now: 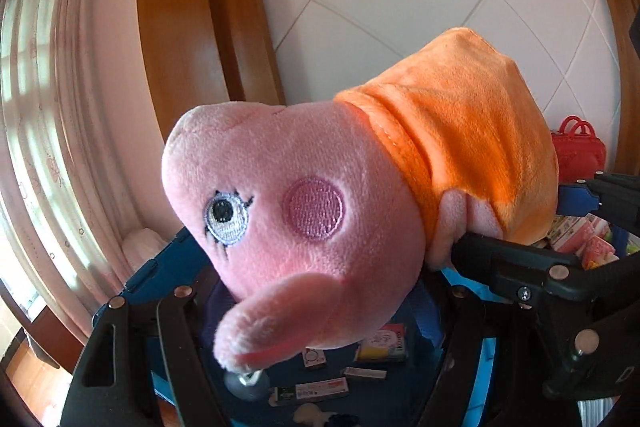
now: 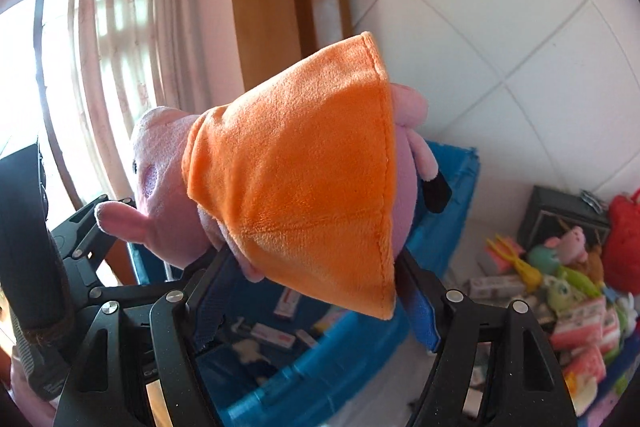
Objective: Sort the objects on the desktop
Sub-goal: 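Carry the pig plush over the crate and open both tools, then withdraw both tools from the crate back toward the pile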
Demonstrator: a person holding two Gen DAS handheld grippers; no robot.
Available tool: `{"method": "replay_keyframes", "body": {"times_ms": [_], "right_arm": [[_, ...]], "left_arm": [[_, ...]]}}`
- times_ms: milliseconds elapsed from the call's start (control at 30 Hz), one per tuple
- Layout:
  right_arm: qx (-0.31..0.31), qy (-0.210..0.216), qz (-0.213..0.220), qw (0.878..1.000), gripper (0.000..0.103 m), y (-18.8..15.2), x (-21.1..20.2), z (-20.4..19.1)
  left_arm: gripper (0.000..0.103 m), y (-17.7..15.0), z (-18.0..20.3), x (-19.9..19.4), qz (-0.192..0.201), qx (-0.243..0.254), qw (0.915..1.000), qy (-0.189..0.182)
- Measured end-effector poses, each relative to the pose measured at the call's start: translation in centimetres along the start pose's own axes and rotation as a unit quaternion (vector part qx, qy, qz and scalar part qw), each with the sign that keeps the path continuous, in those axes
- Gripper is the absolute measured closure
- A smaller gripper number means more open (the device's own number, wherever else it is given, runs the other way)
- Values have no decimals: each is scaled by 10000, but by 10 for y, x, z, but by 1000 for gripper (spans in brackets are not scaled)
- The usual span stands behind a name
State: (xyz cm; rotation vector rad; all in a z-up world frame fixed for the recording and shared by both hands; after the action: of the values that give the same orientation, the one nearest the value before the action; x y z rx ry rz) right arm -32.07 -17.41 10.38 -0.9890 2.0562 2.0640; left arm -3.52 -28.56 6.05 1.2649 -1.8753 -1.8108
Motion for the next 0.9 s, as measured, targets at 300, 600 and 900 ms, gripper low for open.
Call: {"method": "replay_keyframes", "body": {"times_ms": [300, 600, 900], "right_arm": [[-184, -563, -52, 9982, 3, 20, 53, -33], [-212, -965, 67, 9951, 0, 24, 61, -40], [-272, -1329, 258, 9904, 0, 22, 50, -45]], "left_arm": [[25, -2, -39, 54, -411, -192, 9989, 103], [24, -6, -56, 59, -293, -356, 9989, 55], [24, -14, -56, 45, -186, -501, 9986, -56]]}}
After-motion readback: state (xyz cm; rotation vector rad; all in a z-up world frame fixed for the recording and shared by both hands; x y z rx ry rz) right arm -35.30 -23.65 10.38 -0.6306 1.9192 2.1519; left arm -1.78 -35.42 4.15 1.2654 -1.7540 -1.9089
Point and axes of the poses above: each gripper's, at about its wrist camera, not at the fingertips, and x roughly the way its jaws point, z to its right, y to its top, the point moved 1 cm from there along x, roughly the way its jaws point, and after that the axes turned 1 degree about -y, right-handed, at the moved point
